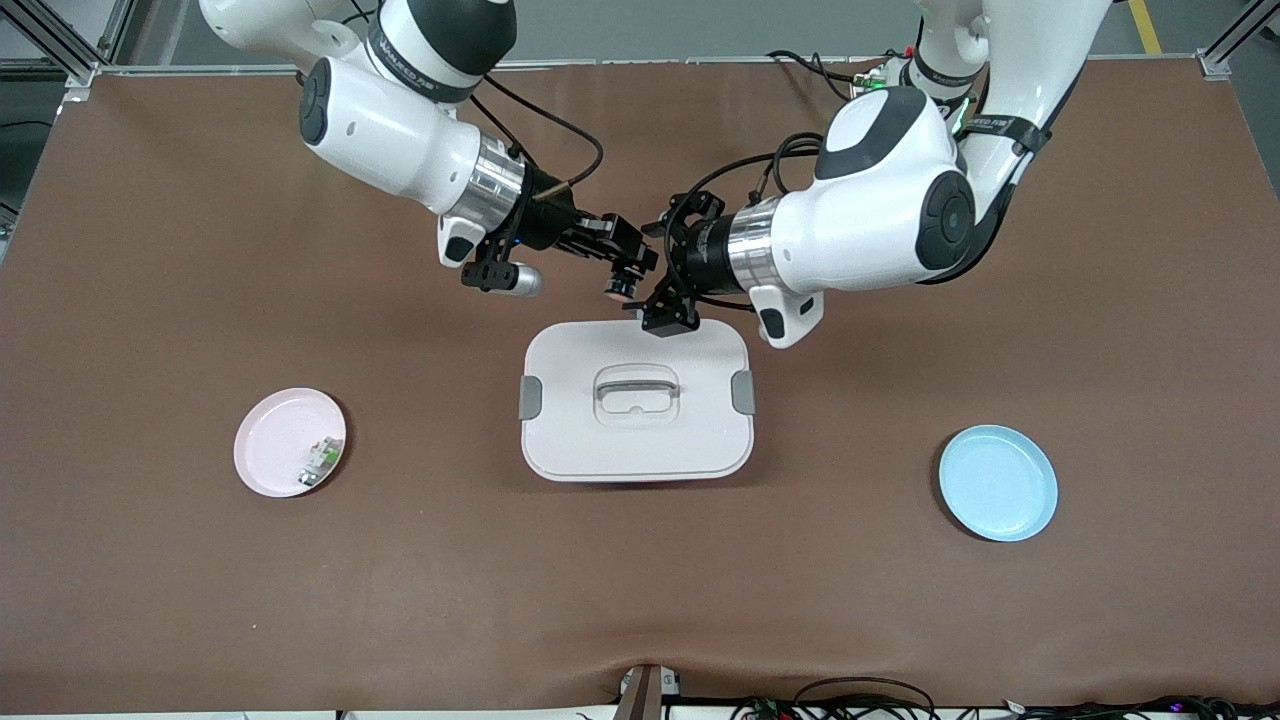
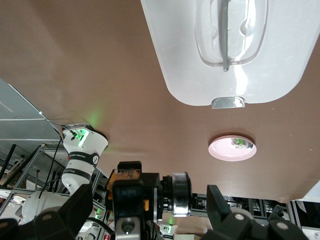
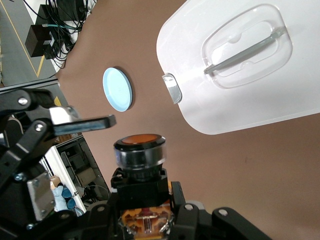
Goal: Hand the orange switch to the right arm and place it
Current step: 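Open the left gripper and pull the right gripper away with the switch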
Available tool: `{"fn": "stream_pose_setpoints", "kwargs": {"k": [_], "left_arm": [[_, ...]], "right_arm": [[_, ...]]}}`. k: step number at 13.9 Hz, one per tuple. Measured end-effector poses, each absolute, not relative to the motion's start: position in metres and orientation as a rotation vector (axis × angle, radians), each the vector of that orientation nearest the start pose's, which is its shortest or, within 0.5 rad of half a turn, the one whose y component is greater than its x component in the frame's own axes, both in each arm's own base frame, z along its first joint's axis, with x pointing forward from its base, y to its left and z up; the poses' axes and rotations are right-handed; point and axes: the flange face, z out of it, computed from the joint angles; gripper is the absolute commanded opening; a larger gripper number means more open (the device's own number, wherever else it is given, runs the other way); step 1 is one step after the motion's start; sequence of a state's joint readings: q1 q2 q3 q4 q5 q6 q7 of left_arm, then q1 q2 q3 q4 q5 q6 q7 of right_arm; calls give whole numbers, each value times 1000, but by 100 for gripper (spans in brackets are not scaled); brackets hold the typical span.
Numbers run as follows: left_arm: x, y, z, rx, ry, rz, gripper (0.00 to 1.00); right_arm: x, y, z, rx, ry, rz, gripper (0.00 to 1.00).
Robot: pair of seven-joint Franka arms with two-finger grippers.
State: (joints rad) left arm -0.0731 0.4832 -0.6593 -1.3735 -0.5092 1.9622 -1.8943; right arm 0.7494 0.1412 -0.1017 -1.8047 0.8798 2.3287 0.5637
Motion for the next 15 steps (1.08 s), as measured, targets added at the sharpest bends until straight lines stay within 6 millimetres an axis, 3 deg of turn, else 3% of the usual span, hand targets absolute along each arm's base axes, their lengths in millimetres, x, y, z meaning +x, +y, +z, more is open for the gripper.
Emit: {"fn": "stream_pose_setpoints", "kwargs": {"k": [3,6,10,12,15], "left_arm": [[564,-415,526,-2523,-2149,1210,100],[567,-411,526,-2519,-2160,1207,100],[579,-394,527,-2498,-2210,1198,100],[587,-383,525,-2480,-2241,1184,100],[592,-376,521,-2500,-2247,1108,100]], "right_arm": [[507,385,511,-2302,440,160,0],[525,345,506,-2354,241,179,0],[546,271,496,-2631,-219,98,0],[547,255,493,-2784,-450,68,0],[554,231,489,-2833,-678,48,0]]}}
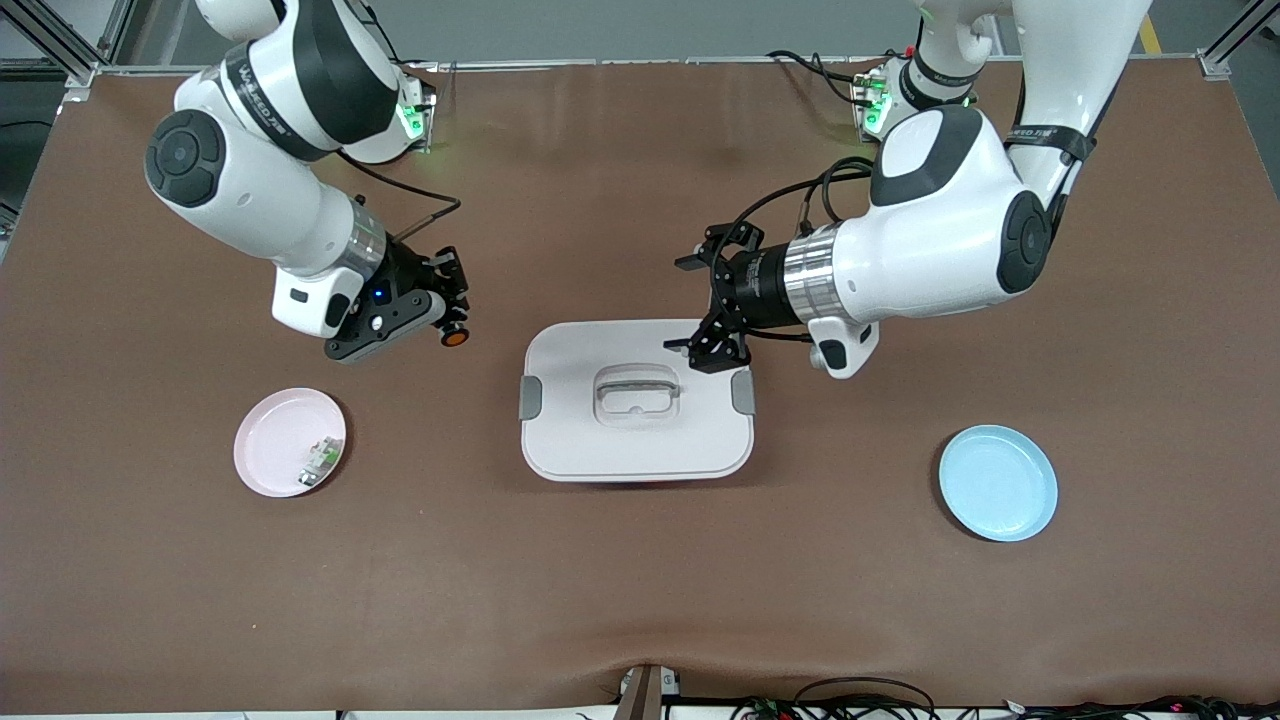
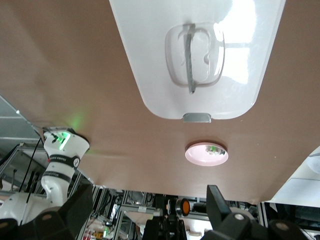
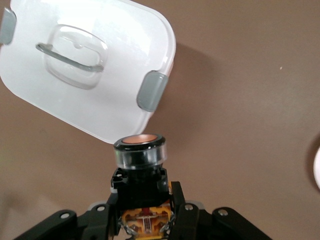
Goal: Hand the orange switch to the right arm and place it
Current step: 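Open the left gripper and pull the right gripper away with the switch, then carry the switch with the right gripper over the pink plate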
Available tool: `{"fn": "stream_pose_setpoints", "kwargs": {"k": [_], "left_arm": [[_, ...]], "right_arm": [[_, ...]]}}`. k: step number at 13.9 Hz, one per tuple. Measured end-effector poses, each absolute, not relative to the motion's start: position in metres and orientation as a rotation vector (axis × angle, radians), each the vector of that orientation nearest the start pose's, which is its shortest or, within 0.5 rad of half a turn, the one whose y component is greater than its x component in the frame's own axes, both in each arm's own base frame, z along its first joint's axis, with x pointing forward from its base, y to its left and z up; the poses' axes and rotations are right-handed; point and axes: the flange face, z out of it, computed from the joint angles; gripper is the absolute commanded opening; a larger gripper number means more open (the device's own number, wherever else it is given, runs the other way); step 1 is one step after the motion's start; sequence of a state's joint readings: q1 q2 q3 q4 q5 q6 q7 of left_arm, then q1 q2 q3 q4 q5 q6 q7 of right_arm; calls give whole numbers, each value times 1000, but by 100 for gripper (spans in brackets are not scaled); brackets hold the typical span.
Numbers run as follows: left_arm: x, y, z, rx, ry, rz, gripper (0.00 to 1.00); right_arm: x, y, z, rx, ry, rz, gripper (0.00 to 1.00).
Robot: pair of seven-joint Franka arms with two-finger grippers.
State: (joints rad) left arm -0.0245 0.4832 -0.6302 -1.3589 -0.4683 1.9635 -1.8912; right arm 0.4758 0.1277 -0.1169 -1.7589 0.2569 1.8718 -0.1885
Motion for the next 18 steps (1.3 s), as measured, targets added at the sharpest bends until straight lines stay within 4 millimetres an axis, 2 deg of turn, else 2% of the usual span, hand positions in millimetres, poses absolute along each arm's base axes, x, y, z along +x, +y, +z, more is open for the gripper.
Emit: {"fn": "stream_pose_setpoints", "kwargs": {"k": [2,4,7,9,11,14,16,18], "left_arm": [[595,-371,518,-2541,-2233,981,100],[604,-358,514,-2550,-2251,870,100],[630,-315,506,-2517,-2320,717,100],[642,-292,500,-2518,-2323,556,100],[648,-280,496,-2555,-2267,382,100],[657,-259,491,-2660,-2109,184,100],[669,-230,488,-2740,-1981,82,100],[681,-190,490,-2820,-1835,-12,100]], "right_arm": [[567,195,488,-2848,-881,22,0],[578,157,486,-2883,-1075,22,0],[589,111,481,-2850,-1231,30,0],[599,77,470,-2811,-1328,34,0],[609,43,449,-2769,-1414,46,0],[626,2,403,-2700,-1553,55,0],[636,-21,373,-2653,-1653,42,0],[643,-42,348,-2611,-1739,33,0]]}}
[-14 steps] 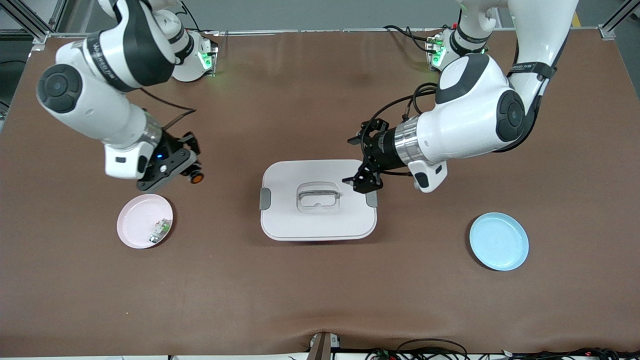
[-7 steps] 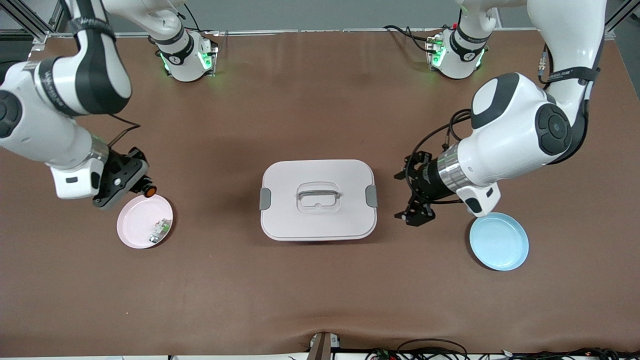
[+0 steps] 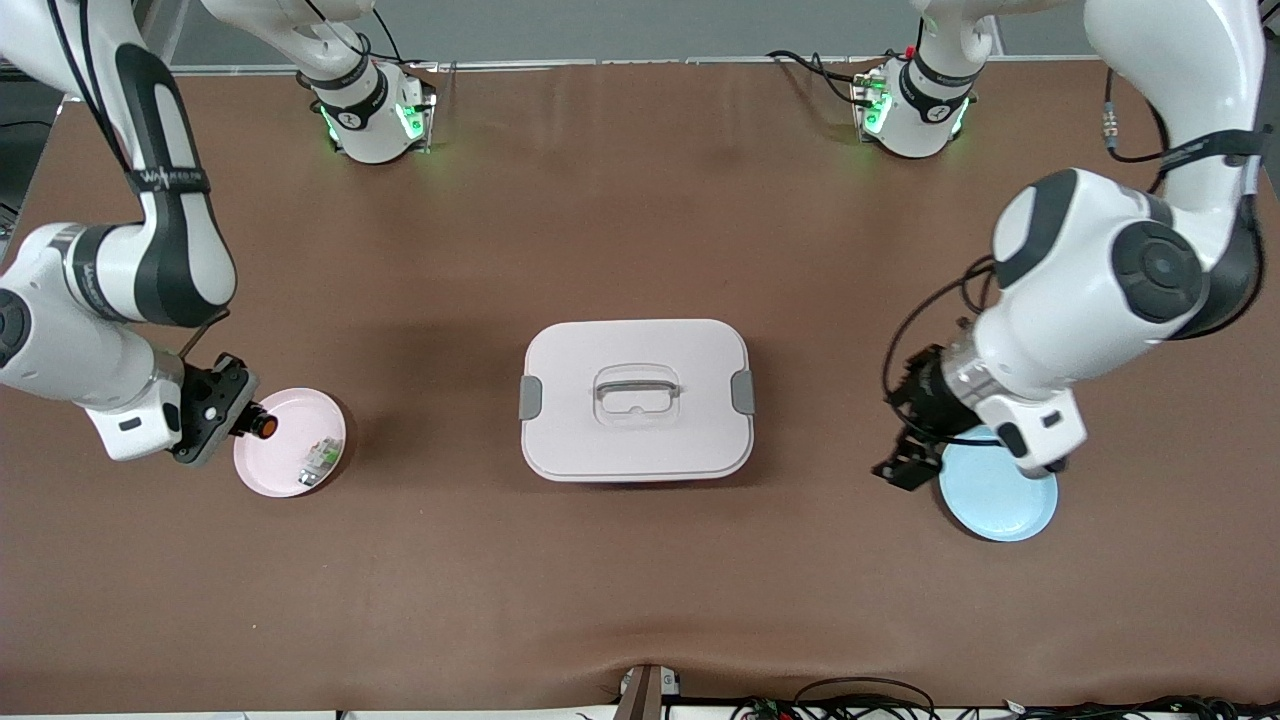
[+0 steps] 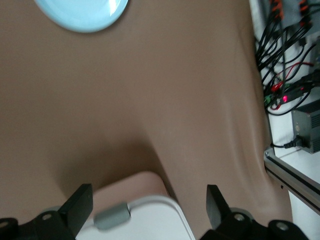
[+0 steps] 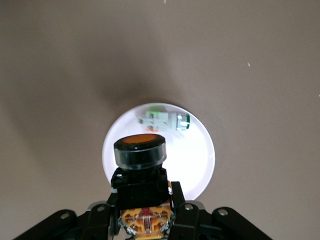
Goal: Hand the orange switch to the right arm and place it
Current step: 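Carry the switch with the right gripper over the pink plate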
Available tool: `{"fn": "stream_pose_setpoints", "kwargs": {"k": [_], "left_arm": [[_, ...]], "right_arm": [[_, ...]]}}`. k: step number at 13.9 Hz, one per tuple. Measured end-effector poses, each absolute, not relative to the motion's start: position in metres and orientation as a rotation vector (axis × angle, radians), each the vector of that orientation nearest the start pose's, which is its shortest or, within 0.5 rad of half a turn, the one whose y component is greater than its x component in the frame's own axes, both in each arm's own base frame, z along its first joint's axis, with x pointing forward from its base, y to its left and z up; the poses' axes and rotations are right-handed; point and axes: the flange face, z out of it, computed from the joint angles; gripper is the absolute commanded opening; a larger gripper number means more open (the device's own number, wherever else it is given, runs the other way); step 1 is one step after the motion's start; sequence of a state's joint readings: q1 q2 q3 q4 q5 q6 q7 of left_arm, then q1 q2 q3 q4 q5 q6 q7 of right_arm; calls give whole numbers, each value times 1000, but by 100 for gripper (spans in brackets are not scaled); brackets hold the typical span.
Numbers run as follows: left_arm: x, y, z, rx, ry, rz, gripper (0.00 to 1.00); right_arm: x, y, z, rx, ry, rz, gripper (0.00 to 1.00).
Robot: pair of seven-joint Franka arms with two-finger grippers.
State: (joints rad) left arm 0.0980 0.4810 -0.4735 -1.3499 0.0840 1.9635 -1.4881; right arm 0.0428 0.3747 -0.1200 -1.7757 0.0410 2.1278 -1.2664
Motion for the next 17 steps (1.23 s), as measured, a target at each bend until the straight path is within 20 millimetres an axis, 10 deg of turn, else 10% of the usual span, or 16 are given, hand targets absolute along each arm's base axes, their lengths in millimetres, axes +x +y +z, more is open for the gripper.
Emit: {"fn": "stream_pose_setpoints", "kwargs": {"k": [7,17], "left_arm": [[692,-100,517,-3025,-1373,-195,100],[657,13,575,-3099,-719,-179,100]], "right_arm": [[651,-71,287,-2485,-1929,45,0],[644,-102,231,-2420,-1942,122,0]]}}
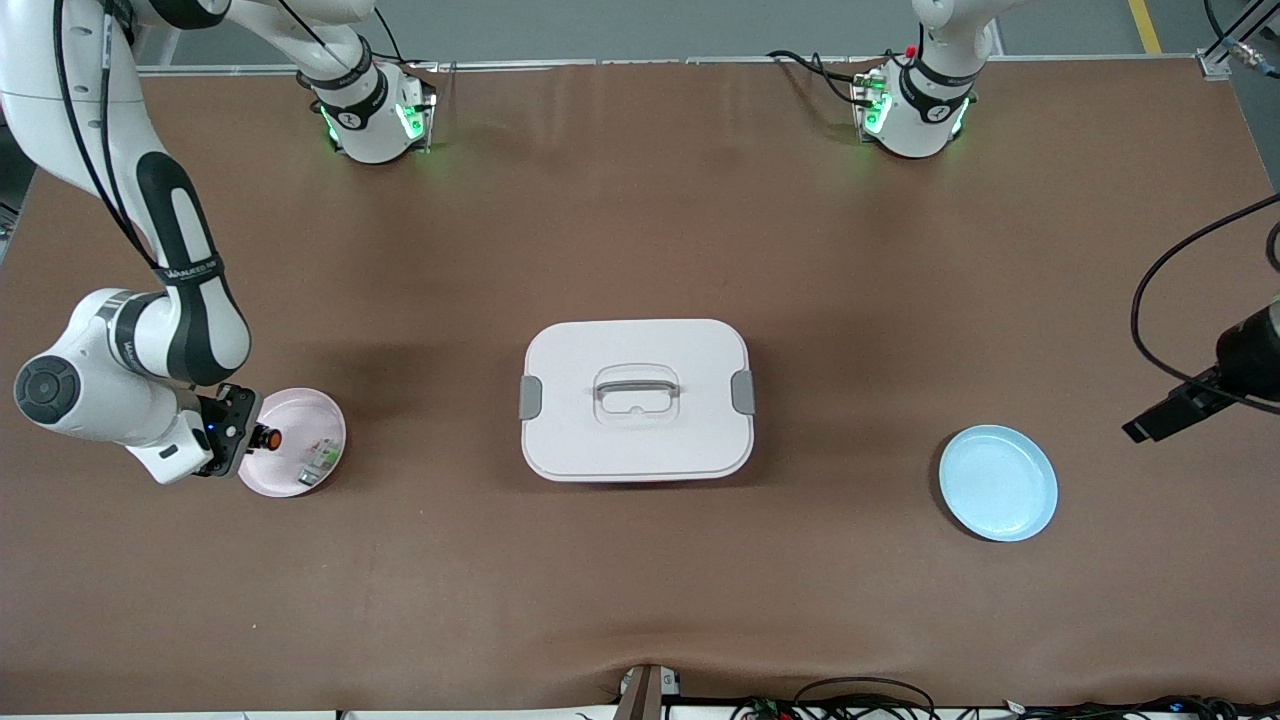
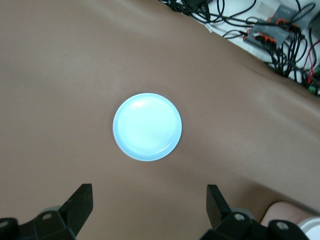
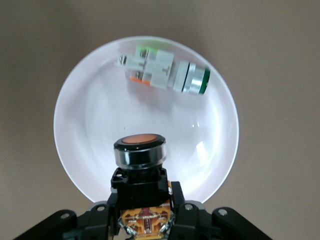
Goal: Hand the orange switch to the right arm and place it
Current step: 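Carry the switch with the right gripper over the pink plate, then lower the switch onto the pink plate and open the right gripper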
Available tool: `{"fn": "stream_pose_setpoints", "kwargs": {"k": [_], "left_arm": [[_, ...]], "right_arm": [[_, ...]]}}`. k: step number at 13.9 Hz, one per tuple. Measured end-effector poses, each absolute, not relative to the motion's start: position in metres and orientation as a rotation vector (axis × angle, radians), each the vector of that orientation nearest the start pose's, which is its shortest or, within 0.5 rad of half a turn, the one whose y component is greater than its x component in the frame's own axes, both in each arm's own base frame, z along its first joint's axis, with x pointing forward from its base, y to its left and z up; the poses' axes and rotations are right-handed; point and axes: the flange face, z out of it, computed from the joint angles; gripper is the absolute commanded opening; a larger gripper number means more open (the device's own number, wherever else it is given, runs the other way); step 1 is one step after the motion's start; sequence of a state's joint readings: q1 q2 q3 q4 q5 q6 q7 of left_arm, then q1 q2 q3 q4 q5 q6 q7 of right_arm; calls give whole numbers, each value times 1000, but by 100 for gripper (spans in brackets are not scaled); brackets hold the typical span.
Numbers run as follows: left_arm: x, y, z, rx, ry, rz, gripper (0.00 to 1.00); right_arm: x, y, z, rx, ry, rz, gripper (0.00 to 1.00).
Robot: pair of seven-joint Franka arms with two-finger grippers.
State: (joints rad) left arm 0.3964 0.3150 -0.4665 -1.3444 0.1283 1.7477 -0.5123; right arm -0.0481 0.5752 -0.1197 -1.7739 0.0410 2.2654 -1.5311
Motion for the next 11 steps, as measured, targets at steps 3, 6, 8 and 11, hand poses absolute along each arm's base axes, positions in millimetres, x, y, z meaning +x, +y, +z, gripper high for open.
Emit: {"fn": "stream_pose_setpoints", "kwargs": {"k": [3,6,8,11], "left_arm": [[639,8,602,-3100,-565,-169,100],[609,14,638,-3076,-357,-159,100],[587,8,651,-3052,-307,-148,100],[552,1,656,-3065,-293,-128,100]], "right_arm": [[643,-106,218,-2420,-1947,121,0],[644,-101,206,-2414,-1957,116,2],[645,-100,202,-2413,-1960,114,4],[644,-99,197,-2411,-1960,117,6]]}}
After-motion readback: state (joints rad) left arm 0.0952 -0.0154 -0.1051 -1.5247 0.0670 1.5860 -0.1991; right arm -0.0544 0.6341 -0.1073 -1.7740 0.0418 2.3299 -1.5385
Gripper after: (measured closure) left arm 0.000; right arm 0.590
